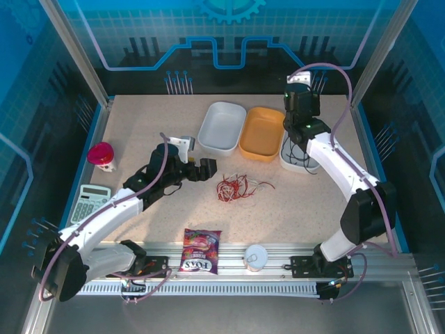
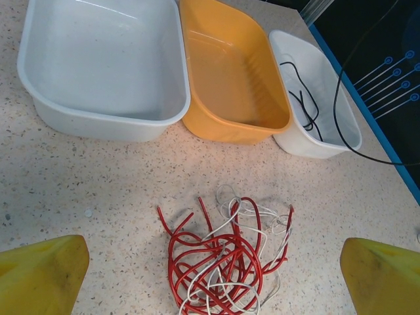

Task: Untangle the cables
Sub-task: Place the cable in the container.

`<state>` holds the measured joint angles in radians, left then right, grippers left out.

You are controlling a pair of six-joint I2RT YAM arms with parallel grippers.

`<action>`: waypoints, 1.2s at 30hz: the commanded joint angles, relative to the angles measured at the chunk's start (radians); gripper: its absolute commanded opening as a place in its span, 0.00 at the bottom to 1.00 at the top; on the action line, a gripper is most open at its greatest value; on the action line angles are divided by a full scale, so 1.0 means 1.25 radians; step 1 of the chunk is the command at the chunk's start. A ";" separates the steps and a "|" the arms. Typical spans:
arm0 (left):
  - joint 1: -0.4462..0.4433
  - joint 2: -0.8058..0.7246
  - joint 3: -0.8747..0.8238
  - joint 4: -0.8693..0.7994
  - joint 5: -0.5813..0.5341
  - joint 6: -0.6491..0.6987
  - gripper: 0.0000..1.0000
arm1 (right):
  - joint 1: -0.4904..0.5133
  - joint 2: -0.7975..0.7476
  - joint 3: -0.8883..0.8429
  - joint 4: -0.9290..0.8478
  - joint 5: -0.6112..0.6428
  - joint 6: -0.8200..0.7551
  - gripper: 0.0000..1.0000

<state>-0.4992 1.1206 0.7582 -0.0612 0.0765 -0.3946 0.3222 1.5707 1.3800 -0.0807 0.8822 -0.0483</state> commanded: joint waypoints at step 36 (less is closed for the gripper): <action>0.006 0.023 0.000 0.033 0.032 -0.018 0.99 | 0.078 -0.036 0.311 -0.477 0.031 0.220 0.00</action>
<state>-0.4992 1.1404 0.7582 -0.0551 0.0849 -0.4133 0.4179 1.5303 1.7420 -0.6971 0.8646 0.3004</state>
